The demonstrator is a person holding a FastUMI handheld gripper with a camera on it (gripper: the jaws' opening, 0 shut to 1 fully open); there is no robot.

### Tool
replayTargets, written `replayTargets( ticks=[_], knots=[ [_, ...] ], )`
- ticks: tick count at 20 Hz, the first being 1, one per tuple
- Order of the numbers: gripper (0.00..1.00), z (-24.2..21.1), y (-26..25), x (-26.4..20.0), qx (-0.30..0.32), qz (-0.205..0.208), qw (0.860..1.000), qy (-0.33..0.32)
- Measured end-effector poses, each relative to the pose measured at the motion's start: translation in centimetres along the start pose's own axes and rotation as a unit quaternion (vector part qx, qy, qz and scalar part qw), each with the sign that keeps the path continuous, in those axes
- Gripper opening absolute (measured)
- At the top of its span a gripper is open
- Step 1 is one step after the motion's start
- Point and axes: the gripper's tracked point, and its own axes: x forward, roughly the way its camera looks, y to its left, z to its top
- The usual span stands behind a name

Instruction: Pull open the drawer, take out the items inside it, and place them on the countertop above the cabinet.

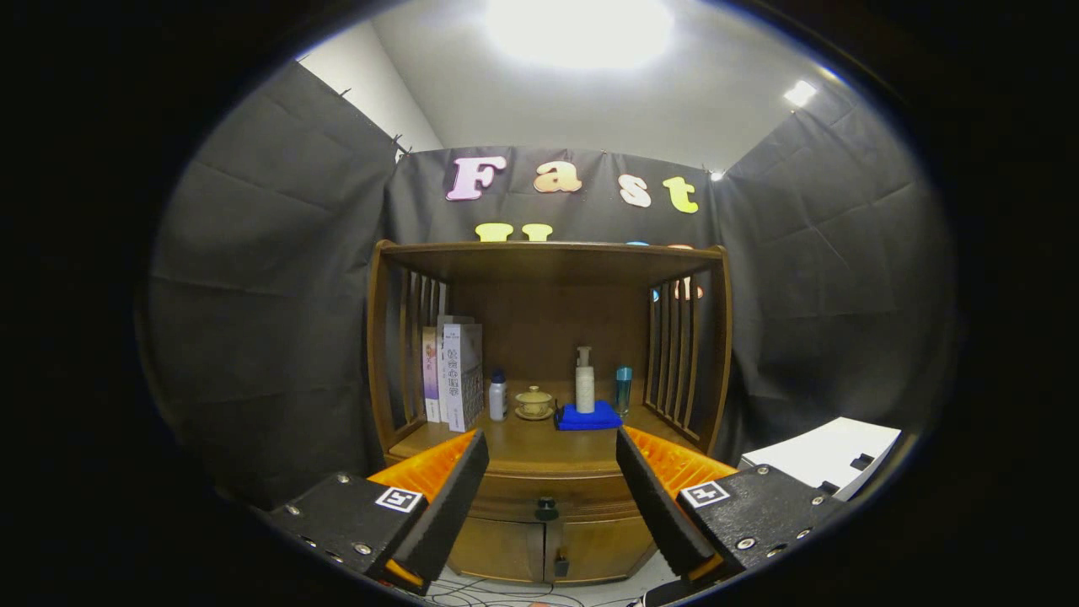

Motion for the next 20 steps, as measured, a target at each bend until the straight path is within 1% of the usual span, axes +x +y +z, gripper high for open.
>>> replayTargets(
  ticks=[3, 8, 11, 15, 18, 20],
  knots=[
    [0.95, -0.1, 0.1, 0.0, -0.001, 0.006, 1.0, -0.001],
    [0.95, -0.3, -0.5, 0.3, 0.001, 0.002, 1.0, 0.004],
    [0.95, -0.7, -1.2, 0.5, -0.012, -0.009, 1.0, 0.005],
    [0.95, -3.0, -1.1, 1.9, -0.022, -0.004, 0.999, 0.023],
    [0.95, -5.1, -0.7, 2.8, -0.026, 0.008, 0.999, 0.039],
    [0.95, -6.8, -1.1, 3.7, -0.026, 0.003, 0.998, 0.052]
  ],
)
